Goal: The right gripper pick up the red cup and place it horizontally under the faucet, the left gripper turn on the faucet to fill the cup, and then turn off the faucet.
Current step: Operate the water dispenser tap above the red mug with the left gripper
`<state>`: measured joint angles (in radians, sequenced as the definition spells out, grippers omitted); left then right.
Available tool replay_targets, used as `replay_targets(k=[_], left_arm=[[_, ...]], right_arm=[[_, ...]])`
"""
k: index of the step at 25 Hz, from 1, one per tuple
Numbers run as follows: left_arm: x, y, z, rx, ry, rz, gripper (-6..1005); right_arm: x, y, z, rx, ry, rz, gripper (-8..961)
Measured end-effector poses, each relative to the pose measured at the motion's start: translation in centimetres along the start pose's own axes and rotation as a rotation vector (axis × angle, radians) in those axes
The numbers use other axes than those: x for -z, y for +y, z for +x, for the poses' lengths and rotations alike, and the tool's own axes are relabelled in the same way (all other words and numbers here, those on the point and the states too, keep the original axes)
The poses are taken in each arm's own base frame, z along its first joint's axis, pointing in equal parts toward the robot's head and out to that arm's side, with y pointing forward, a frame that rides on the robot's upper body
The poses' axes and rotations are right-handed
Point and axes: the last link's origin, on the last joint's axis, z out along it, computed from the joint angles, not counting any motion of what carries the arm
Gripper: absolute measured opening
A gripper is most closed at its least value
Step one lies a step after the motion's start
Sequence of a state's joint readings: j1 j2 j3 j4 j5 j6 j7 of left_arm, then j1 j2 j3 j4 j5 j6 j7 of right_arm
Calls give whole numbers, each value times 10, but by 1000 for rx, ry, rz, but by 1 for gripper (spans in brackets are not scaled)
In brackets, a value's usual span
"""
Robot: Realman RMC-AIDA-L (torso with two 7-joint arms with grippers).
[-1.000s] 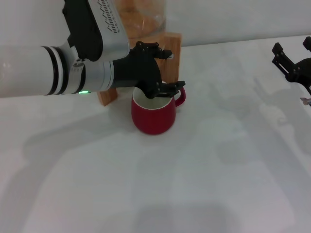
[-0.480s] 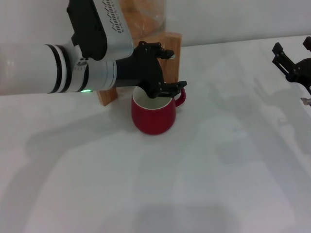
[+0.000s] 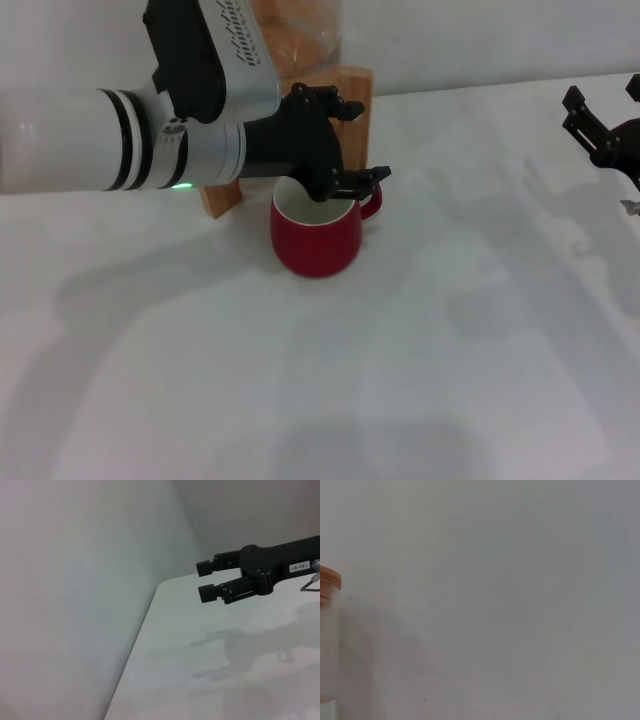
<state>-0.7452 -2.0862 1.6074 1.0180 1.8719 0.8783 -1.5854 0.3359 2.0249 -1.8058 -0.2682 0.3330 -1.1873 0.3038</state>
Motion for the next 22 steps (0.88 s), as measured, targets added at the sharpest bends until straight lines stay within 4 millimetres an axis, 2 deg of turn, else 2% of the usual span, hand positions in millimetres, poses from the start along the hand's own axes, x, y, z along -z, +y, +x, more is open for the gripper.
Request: replay_targets(k=[22], left_arm=[[0, 4, -1, 26, -2, -4, 766]], right_arm=[[1, 0, -1, -1, -11, 1, 843]])
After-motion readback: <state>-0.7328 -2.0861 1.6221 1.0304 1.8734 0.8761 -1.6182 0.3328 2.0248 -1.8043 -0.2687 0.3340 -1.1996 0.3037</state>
